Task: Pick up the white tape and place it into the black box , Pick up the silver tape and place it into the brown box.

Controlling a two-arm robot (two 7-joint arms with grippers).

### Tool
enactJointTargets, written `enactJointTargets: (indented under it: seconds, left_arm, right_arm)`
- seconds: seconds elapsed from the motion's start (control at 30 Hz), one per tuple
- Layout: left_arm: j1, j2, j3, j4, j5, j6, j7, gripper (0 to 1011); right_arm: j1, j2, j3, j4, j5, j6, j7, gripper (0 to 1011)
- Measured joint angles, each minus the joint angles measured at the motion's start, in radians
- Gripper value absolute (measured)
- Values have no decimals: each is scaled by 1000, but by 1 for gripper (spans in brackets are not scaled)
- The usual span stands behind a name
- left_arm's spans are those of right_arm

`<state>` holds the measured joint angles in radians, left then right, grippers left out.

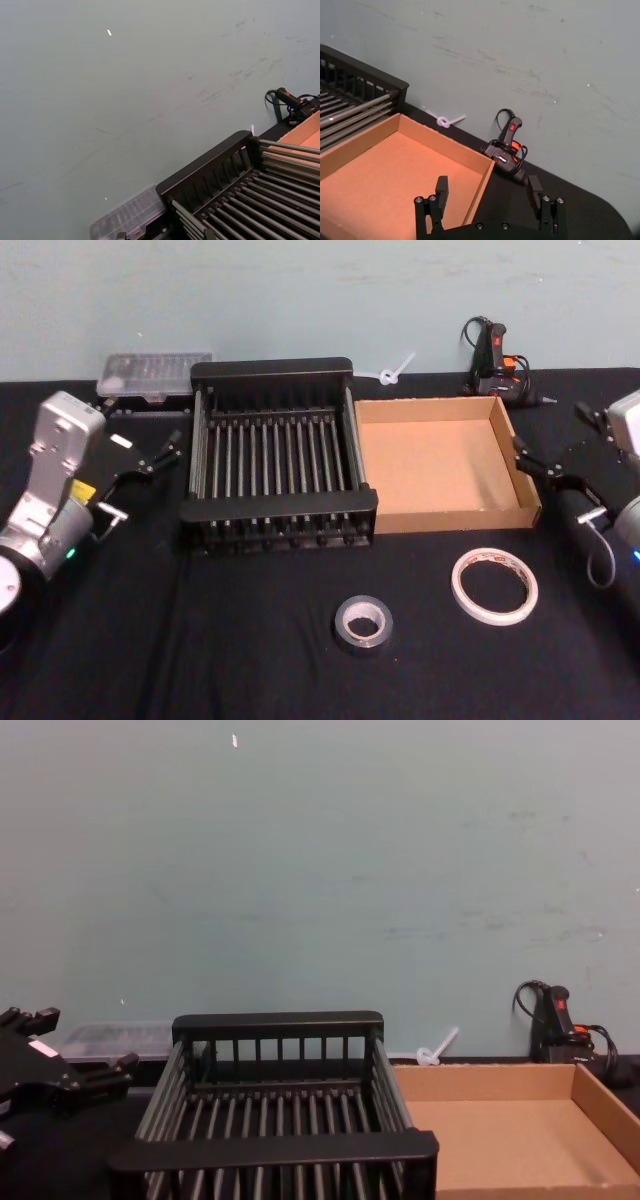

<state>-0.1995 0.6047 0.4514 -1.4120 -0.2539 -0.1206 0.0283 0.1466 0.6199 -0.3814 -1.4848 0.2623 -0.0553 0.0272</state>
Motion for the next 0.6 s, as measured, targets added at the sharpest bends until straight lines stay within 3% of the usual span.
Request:
enactJointTargets:
  seconds: [0.6]
  left_arm:
    - [0, 0, 0, 0, 0, 0, 0, 1001]
  right_arm:
    - [-191, 70, 117, -251, 116, 185, 51, 1002]
